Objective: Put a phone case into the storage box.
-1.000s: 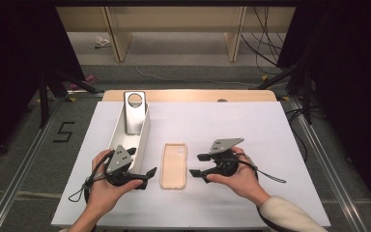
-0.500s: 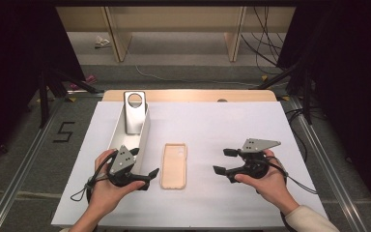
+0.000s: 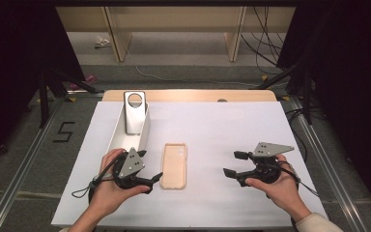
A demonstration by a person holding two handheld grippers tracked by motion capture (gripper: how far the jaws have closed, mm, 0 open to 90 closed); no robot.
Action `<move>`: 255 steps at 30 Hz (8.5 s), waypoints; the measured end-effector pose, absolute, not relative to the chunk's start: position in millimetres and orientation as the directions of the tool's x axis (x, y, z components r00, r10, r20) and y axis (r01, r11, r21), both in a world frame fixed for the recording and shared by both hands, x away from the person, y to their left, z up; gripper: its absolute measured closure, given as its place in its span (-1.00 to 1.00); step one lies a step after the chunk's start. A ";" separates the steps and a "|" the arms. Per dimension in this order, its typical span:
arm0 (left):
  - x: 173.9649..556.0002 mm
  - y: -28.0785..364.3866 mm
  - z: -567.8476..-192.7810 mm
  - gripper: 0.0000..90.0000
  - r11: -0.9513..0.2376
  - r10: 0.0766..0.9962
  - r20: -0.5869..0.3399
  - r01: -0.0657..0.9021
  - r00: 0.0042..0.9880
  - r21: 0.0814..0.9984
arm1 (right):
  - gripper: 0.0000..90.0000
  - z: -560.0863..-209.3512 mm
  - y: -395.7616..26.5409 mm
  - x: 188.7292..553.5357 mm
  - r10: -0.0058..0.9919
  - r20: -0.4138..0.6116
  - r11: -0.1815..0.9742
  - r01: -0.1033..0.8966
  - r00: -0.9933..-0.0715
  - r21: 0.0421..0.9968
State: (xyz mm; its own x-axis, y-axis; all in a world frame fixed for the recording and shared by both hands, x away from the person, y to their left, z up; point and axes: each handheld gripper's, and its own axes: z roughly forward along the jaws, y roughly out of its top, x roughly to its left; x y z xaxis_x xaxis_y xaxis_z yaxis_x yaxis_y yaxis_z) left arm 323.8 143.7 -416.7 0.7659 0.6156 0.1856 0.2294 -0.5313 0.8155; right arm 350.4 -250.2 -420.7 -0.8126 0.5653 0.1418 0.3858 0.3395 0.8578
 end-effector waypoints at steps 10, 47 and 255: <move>333.0 118.3 -413.2 -0.60 -0.745 0.438 0.277 0.173 0.855 0.644 | -0.50 -422.8 -257.5 349.8 0.579 0.148 0.333 0.399 -0.802 0.854; 351.4 53.9 -451.9 -0.35 -0.965 0.030 0.339 -0.061 0.940 0.254 | -0.54 -422.4 -260.3 348.1 0.588 0.151 0.316 0.397 -0.795 0.862; 312.1 9.7 -422.1 0.83 -0.916 -0.146 0.390 -0.273 0.909 0.293 | 0.80 -403.9 -199.9 403.9 0.472 0.525 0.059 0.619 -0.708 0.783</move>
